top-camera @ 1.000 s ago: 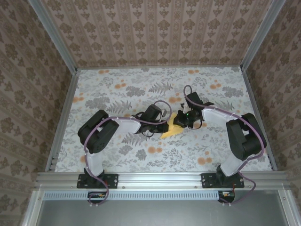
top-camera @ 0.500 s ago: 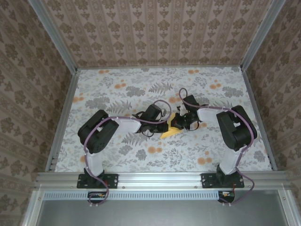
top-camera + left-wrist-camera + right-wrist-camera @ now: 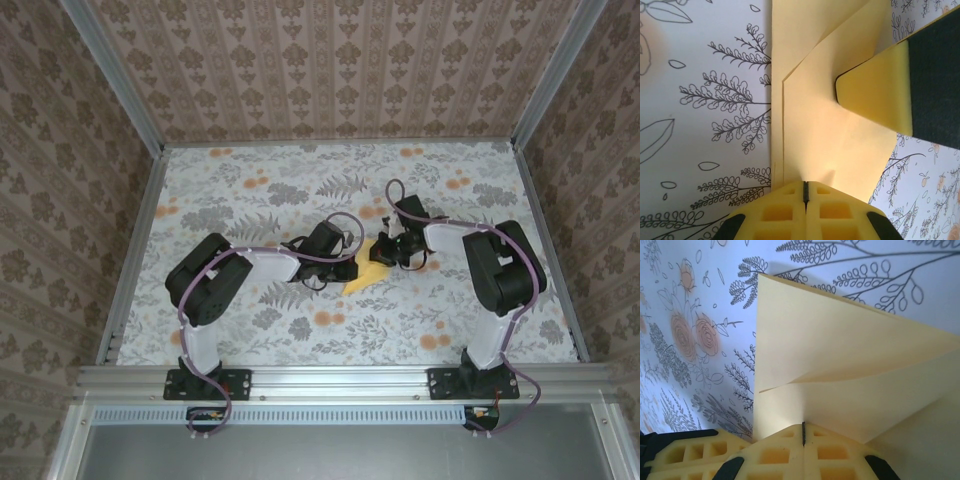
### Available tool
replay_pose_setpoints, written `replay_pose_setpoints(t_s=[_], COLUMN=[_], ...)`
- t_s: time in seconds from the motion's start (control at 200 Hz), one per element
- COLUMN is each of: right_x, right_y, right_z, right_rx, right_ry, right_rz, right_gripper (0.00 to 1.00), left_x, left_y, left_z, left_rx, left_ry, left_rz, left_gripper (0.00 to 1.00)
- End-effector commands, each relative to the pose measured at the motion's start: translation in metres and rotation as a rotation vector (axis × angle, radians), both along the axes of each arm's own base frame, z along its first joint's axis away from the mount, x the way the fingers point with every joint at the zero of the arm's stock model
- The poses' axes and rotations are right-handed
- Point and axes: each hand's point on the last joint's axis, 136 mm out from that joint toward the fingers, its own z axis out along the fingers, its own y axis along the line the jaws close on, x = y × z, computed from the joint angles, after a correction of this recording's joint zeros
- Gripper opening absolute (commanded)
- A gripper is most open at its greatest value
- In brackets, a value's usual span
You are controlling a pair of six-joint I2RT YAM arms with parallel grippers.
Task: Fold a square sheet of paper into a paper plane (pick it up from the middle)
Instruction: Fourth fold the wing at the center of the table.
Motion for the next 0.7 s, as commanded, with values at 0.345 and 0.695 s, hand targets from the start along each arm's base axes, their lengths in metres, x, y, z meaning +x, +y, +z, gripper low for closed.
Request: replay_pose_setpoints(t_s=[0.345,0.695], right_x=[-0.015,0.008], right_y=[0.018,-0.019], right_z=[0.001,-0.014], right_rx=[0.111,0.009], right_ry=[0.006,0.026], right_rz=[0.04,-0.077], right_gripper=[0.0,0.0], left_x=[-0.021,-0.028], left_y=[0.039,0.047], left_z=[-0.05,-0.057], left_rx=[0.207,0.249], left_ry=[0.121,0.152], left_rz=[0.025,0.02], left_gripper=[0.0,0.0])
